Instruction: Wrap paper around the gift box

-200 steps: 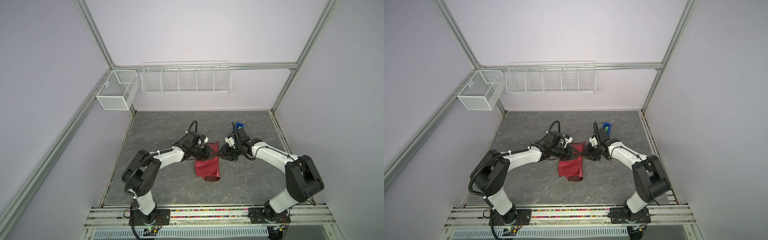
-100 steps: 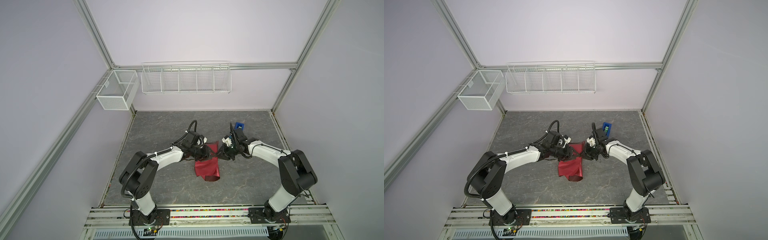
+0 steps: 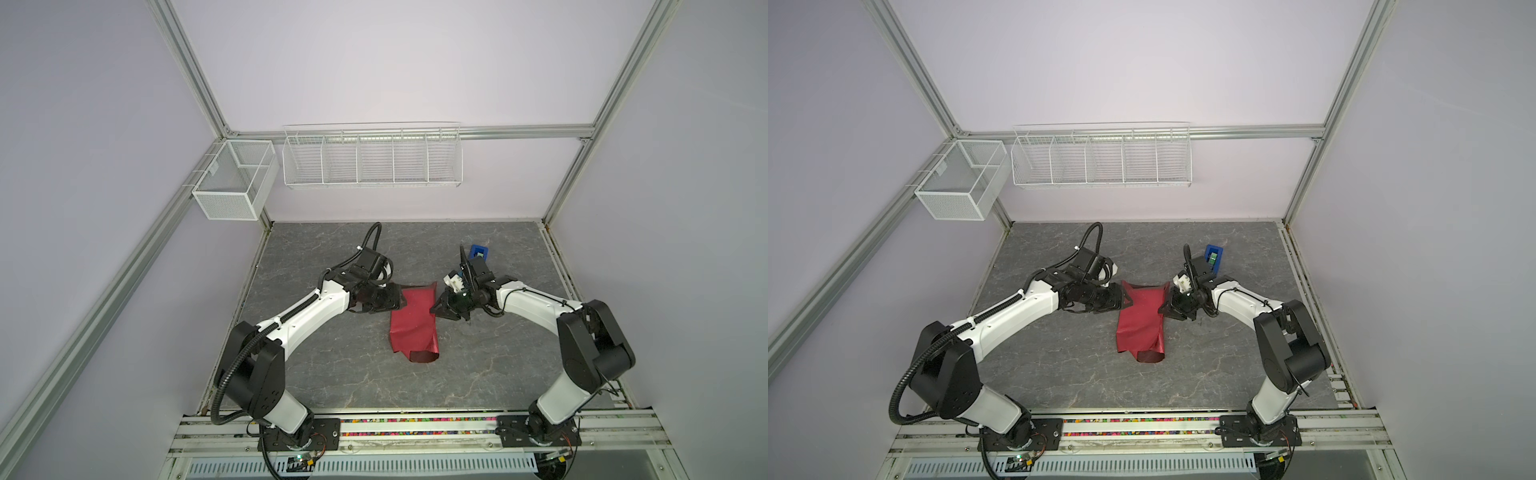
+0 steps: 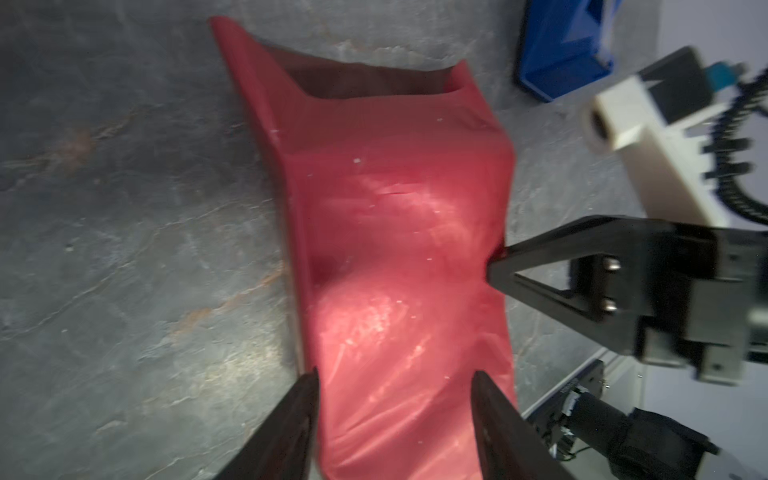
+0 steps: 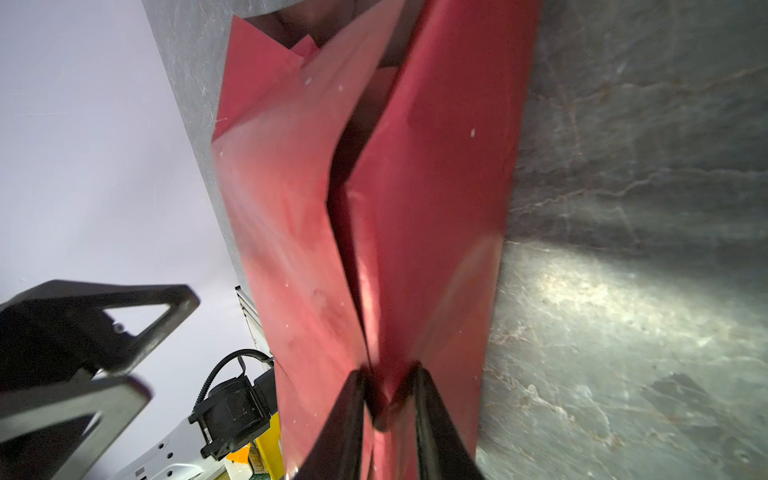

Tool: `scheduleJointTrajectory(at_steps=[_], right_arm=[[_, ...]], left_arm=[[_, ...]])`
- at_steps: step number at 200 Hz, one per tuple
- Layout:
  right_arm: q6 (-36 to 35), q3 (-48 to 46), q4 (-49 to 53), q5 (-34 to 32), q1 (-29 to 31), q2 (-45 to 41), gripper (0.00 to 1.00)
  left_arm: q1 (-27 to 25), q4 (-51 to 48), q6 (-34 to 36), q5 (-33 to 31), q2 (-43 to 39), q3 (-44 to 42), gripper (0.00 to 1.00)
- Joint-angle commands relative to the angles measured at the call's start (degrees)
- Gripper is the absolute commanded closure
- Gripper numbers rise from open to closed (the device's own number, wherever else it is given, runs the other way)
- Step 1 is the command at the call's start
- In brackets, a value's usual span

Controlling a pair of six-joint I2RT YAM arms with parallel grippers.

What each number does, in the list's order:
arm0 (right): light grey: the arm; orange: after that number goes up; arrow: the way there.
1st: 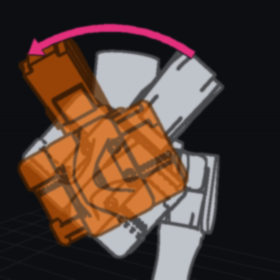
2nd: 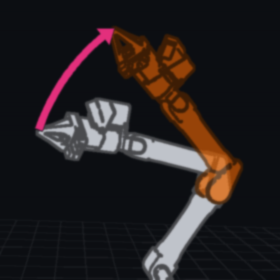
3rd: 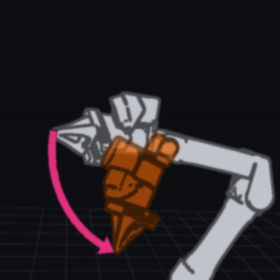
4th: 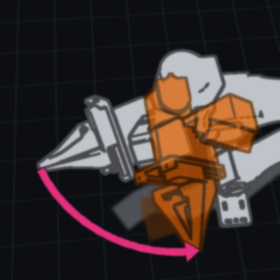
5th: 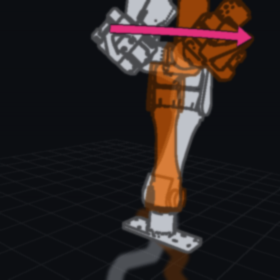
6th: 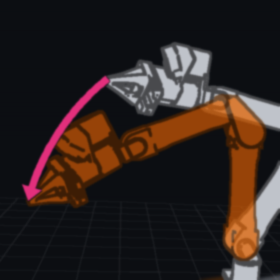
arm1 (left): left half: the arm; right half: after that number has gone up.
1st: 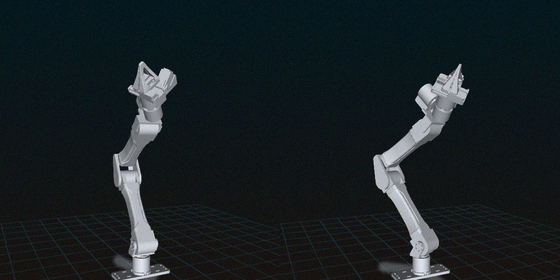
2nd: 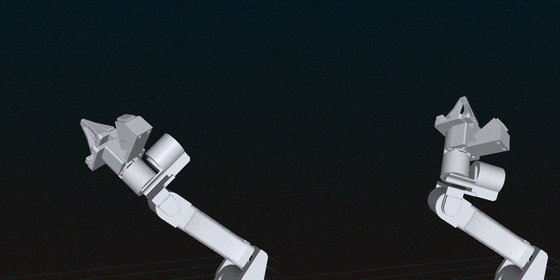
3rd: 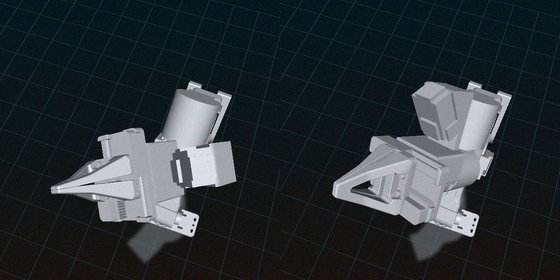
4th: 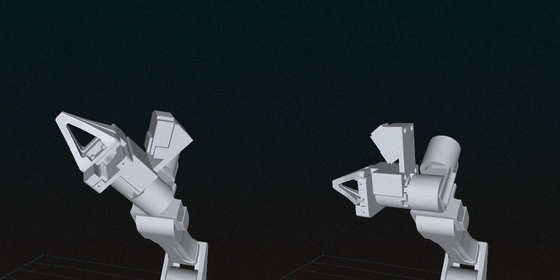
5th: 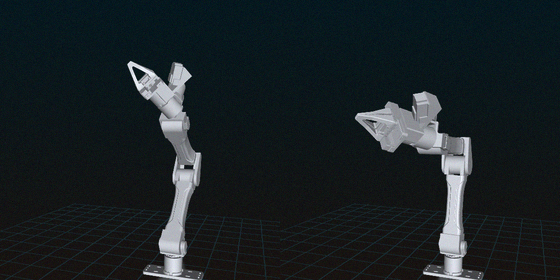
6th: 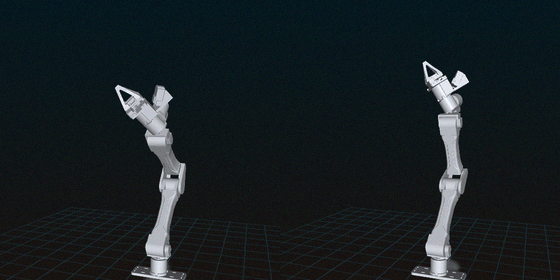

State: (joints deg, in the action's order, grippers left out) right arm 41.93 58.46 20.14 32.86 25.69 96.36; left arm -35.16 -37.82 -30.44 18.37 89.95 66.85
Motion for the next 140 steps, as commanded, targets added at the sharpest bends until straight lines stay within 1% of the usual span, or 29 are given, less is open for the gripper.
scheduleJointTrajectory(at_steps=[1,17,45,68,84,95,116,128,140], right_arm=[[-0.71,-1.06,3.79,-2.98,0.26,-0.25,0.77],[-0.71,-1.15,3.85,-3.0,0.27,-0.29,0.77],[-0.62,-0.89,4.25,-3.01,0.27,-1.32,0.76],[-0.62,-0.38,5.03,-3.4,0.31,-3.51,0.66],[-0.62,-0.27,4.71,-3.11,0.32,-5.06,0.52],[-0.61,-0.4,3.84,-1.79,0.32,-5.34,0.47],[-1.24,-0.63,2.96,0.83,0.67,-4.71,0.46],[-2.09,-0.37,4.31,0.56,1.0,-3.91,0.47],[-2.77,-0.51,5.13,-0.03,1.28,-3.06,0.5]], left_arm=[[0.44,-2.66,3.1,-0.67,2.53,-2.27,0.39],[0.44,-0.76,2.93,0.93,4.2,-3.02,0.39],[0.44,0.6,2.88,0.86,7.07,-3.65,0.39],[0.43,0.65,3.1,0.64,8.61,-4.11,0.39],[0.44,0.69,3.1,0.24,8.84,-4.51,0.39],[0.44,0.82,3.01,0.23,8.93,-4.71,0.39],[0.44,0.99,2.73,0.22,9.19,-4.8,0.38],[0.42,1.17,2.64,0.21,9.34,-4.73,0.38],[0.44,1.24,2.53,0.23,9.36,-4.64,0.39]])
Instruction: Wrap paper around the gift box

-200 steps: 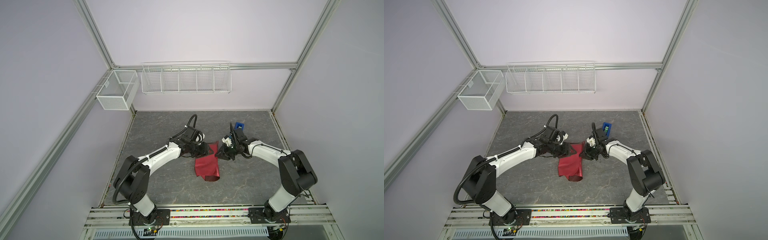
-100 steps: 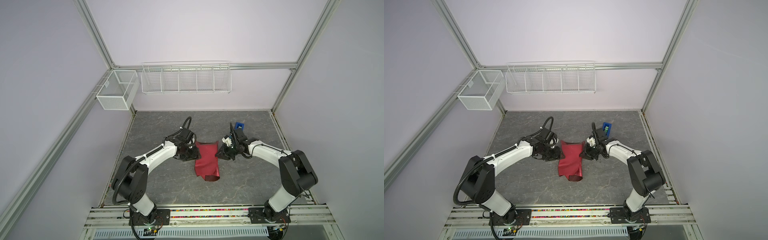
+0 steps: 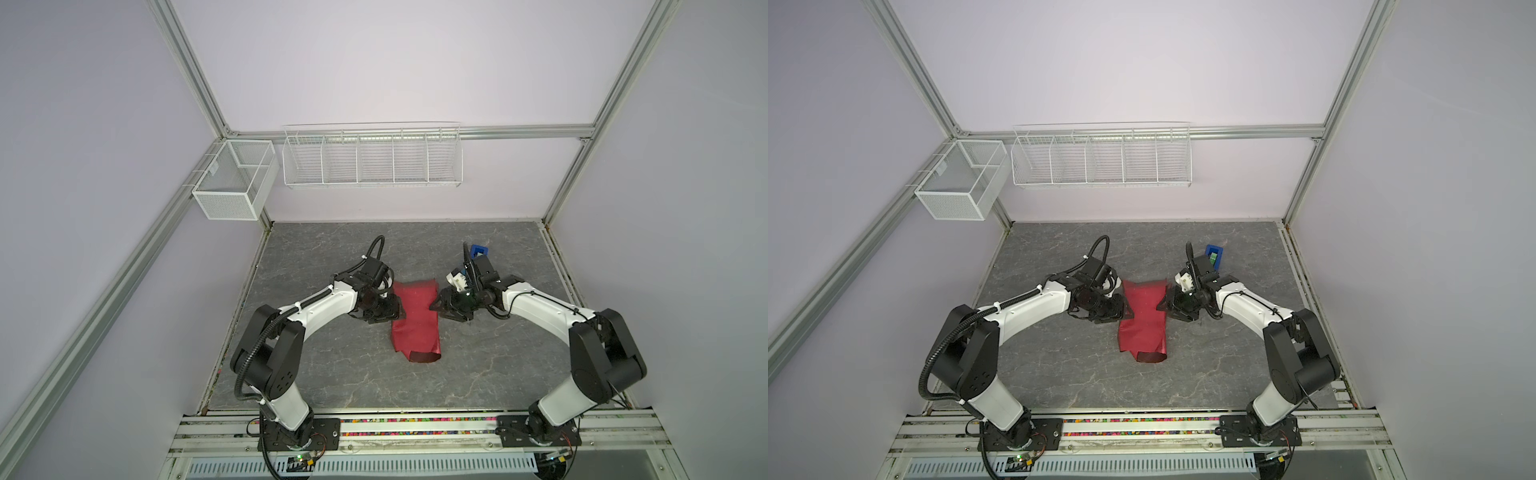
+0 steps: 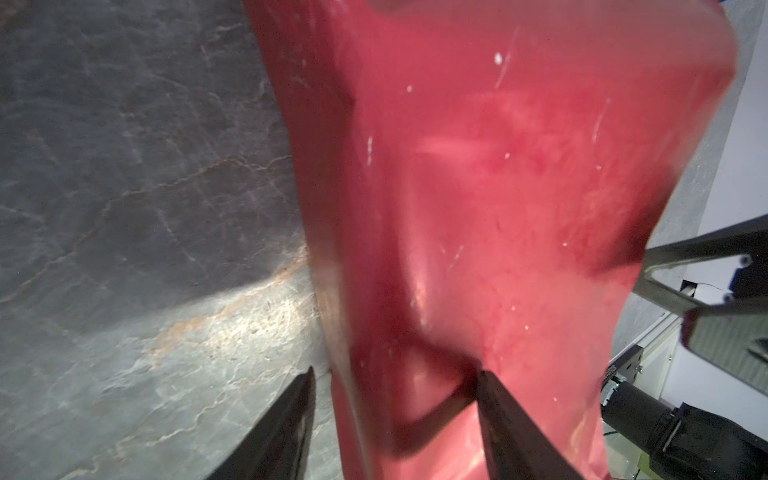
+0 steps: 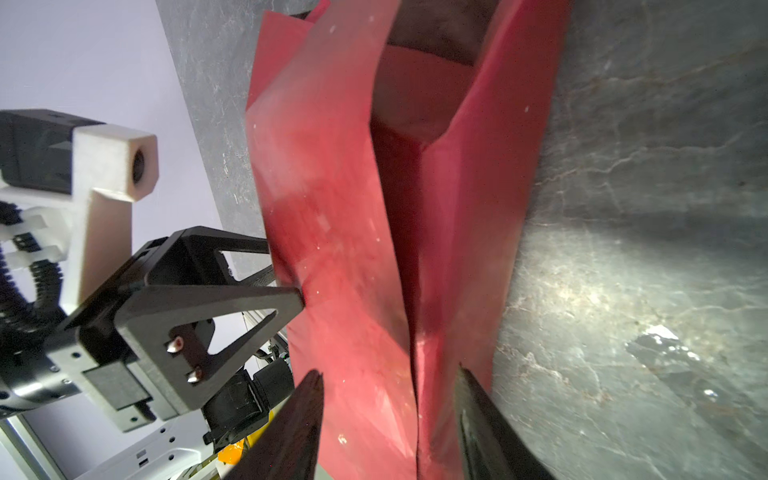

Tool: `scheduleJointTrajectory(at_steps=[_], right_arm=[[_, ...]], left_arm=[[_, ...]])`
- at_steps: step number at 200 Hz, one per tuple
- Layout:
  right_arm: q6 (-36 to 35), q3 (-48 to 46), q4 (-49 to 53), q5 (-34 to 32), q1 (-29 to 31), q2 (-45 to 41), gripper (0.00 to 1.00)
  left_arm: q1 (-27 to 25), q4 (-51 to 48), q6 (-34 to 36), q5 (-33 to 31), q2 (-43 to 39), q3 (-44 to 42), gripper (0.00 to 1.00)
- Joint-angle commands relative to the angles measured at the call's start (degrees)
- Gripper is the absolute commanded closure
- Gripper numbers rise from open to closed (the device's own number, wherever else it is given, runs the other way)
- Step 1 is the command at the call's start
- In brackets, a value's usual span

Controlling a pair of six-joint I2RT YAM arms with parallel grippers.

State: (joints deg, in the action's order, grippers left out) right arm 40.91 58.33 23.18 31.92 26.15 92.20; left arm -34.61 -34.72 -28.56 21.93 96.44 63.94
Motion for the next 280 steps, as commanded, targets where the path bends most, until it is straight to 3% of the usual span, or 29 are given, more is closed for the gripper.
scheduleJointTrajectory(at_steps=[1,48,117,161,197,280], right_arm=[[-1.77,-0.44,2.11,0.89,0.83,1.16,0.5],[-1.37,-0.06,1.75,-0.41,3.22,4.08,0.68],[12.41,-2.6,-5.35,-5.26,12.05,2.11,0.73],[12.19,-1.81,-2.59,-10.17,11.7,0.32,0.64],[11.83,-1.48,-2.63,-10.3,9.45,-2.23,0.46],[10.6,1.88,-6.53,-3.0,7.33,3.88,0.47]], left_arm=[[-0.11,-1.85,0.67,-3.32,2.87,-1.73,0.39],[-0.06,-2.96,1.42,-3.63,2.35,-1.19,0.39],[2.82,-8.13,6.34,-5.22,0.39,0.37,0.38],[2.97,-11.79,11.15,-5.04,1.28,0.31,0.39],[2.97,-12.13,12.1,-4.42,0.96,-0.65,0.39],[2.97,-11.77,12.74,-3.31,0.56,-1.63,0.42]])
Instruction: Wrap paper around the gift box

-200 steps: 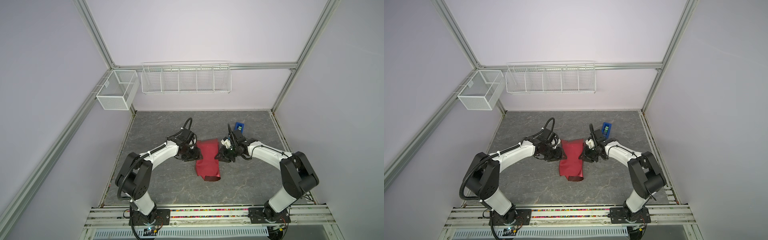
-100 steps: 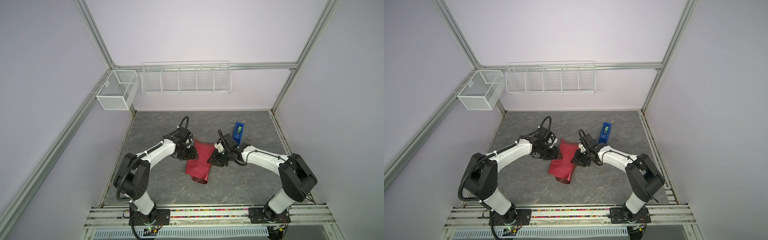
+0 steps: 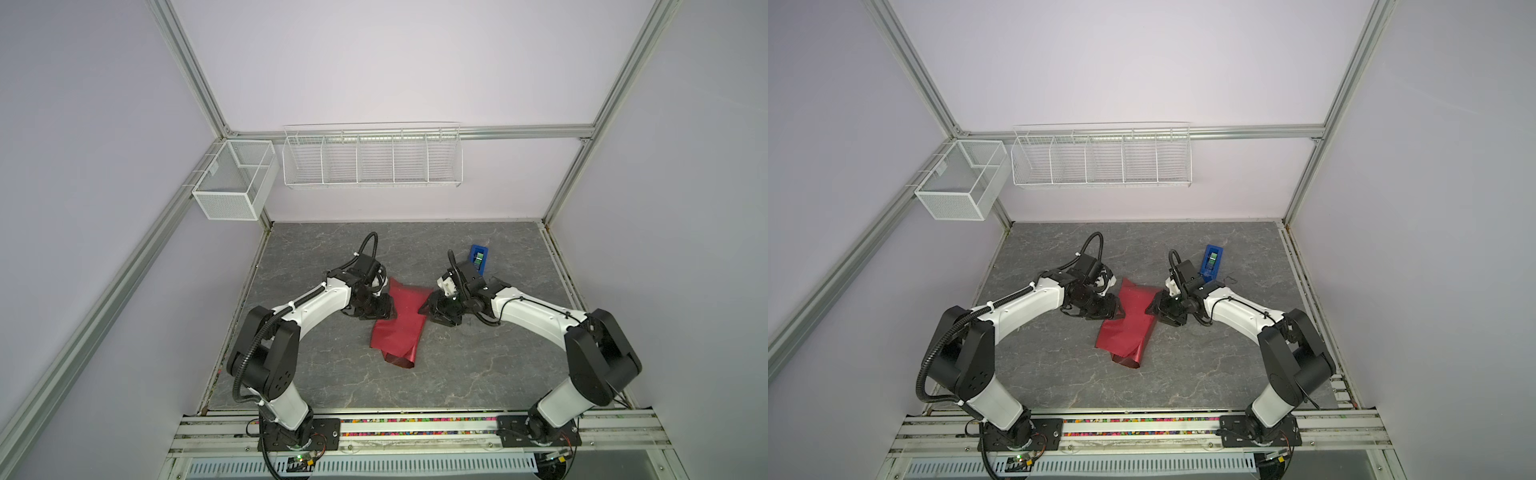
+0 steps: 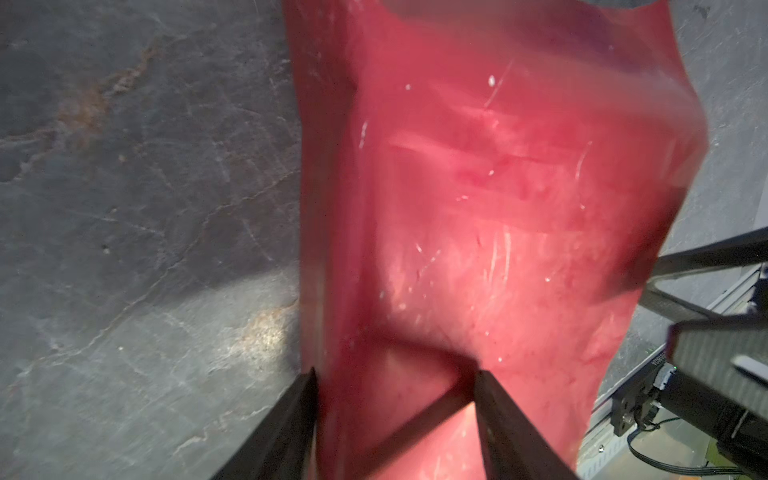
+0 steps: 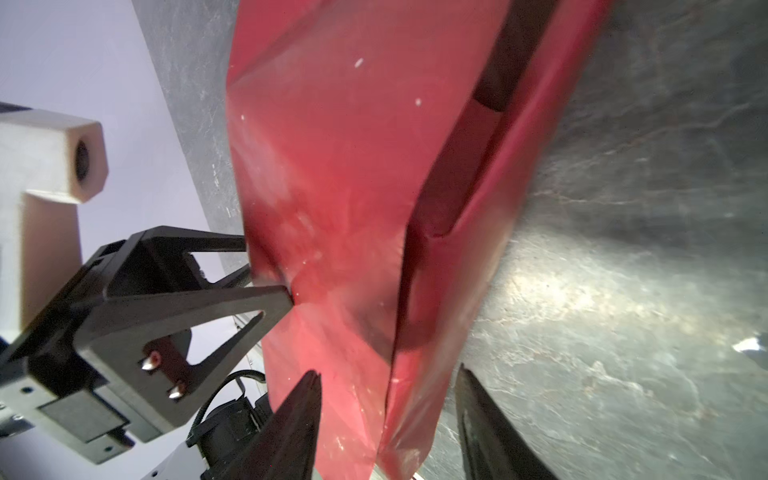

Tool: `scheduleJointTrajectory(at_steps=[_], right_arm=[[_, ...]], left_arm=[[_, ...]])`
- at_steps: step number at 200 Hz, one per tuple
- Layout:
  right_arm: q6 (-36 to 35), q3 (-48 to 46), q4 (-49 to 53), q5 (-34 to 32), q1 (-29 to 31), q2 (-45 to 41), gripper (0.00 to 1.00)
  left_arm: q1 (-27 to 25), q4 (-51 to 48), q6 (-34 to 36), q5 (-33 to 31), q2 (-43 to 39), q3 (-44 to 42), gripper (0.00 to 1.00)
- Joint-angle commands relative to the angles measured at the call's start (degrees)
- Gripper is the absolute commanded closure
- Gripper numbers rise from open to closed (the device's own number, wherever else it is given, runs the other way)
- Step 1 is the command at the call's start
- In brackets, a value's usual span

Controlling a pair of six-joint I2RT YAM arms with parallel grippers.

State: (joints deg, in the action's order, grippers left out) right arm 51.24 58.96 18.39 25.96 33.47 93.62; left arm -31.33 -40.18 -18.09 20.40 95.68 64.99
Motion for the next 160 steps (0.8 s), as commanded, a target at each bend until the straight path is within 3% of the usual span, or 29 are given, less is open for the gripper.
scheduleJointTrajectory(at_steps=[1,92,160], right_arm=[[0.26,1.25,-1.76,2.92,-0.08,2.49,0.47],[-1.58,-0.29,0.41,0.76,-0.87,5.44,0.62],[-2.15,-1.08,0.77,1.03,-0.87,5.18,0.69]], left_arm=[[-0.31,-6.31,2.27,-1.82,1.3,-2.68,0.42],[-0.31,-6.75,2.65,-2.24,-0.09,-2.0,0.48],[-0.31,-12.15,2.05,-6.41,-5.78,6.95,0.41]])
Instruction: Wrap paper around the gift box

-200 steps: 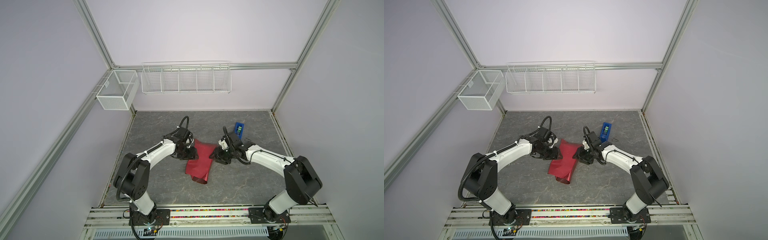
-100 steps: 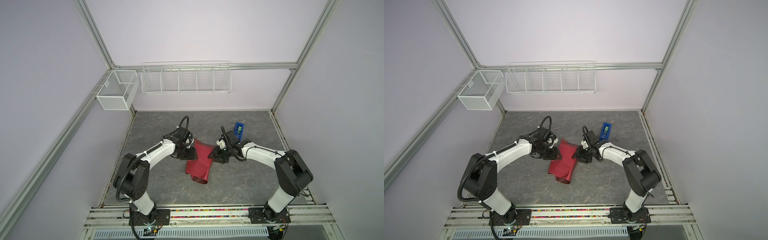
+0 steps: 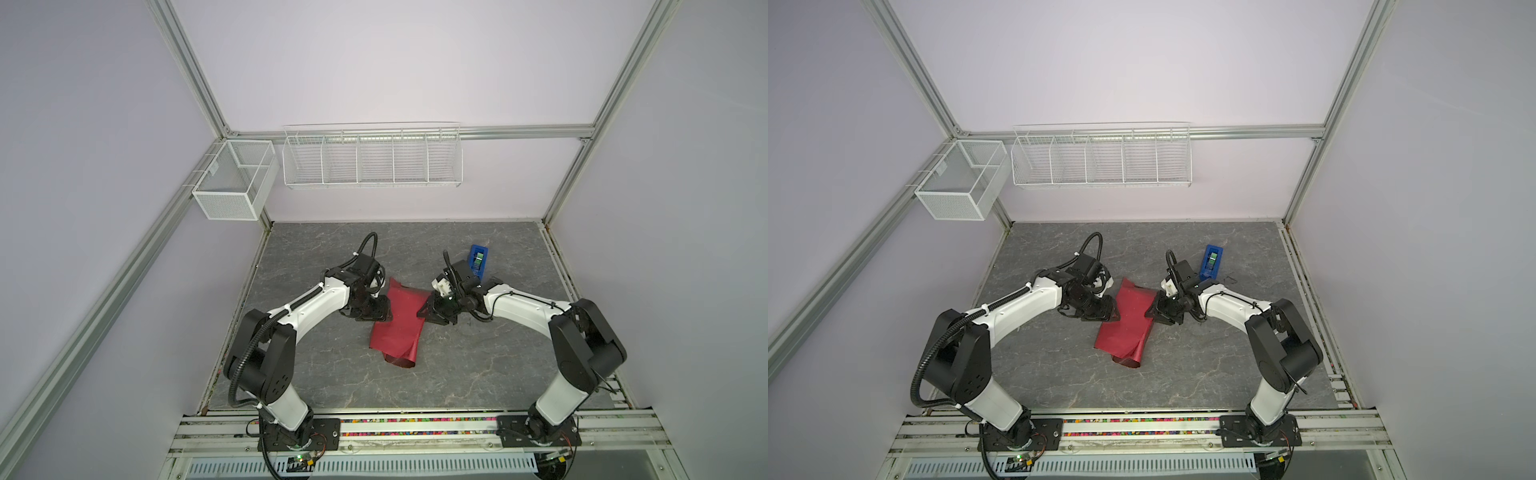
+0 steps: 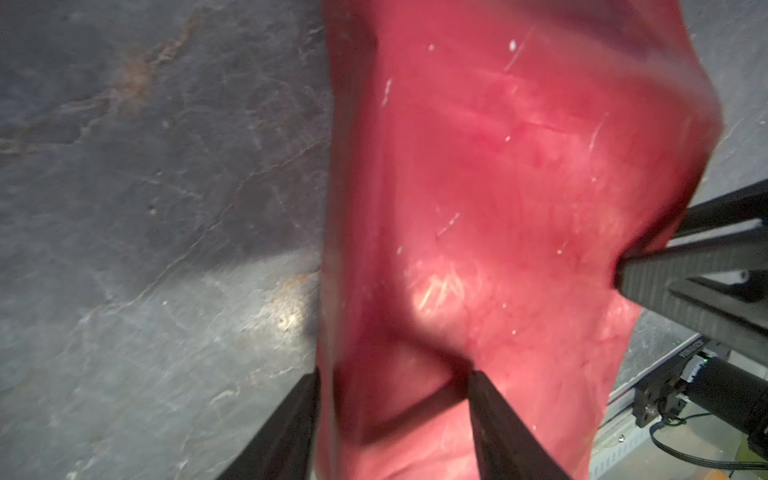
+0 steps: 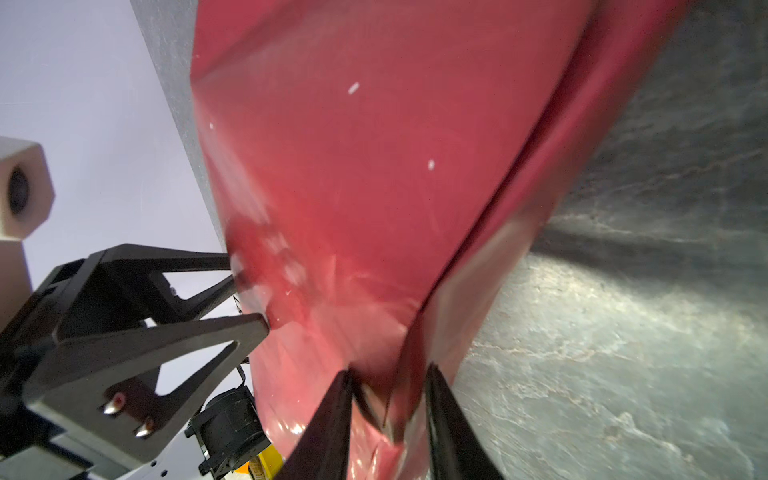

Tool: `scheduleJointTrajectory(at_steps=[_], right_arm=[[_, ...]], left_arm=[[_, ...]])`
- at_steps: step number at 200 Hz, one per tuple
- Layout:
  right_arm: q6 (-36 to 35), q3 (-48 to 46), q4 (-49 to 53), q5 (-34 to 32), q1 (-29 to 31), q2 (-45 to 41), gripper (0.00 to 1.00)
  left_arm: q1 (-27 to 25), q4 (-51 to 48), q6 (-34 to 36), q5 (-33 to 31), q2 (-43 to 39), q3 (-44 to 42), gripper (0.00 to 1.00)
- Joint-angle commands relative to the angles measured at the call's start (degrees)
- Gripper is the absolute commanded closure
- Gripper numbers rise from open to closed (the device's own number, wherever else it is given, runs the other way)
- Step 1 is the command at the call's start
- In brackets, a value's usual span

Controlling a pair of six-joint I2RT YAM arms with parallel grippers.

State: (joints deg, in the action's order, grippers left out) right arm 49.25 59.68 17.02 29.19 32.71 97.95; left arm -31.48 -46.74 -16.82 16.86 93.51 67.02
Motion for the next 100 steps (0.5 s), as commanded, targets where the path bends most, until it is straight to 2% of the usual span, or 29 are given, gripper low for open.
scheduleJointTrajectory(at_steps=[1,30,67,100], right_arm=[[-0.14,-1.83,2.14,-2.25,-0.1,0.8,0.7],[-0.45,-2.02,2.36,-2.38,-0.18,0.65,0.71],[-0.45,-2.37,2.14,-2.47,-0.26,0.93,0.71],[-0.53,-2.46,1.95,-2.38,-0.15,1.28,0.71]], left_arm=[[-0.11,-5.62,0.76,-2.84,-3.7,5.07,0.41],[-0.16,-4.96,-0.22,2.35,-4.03,7.49,0.41],[-0.46,0.14,-2.02,11.28,-1.14,5.05,0.54],[-0.86,4.33,-3.34,15.04,1.51,2.05,0.65]])
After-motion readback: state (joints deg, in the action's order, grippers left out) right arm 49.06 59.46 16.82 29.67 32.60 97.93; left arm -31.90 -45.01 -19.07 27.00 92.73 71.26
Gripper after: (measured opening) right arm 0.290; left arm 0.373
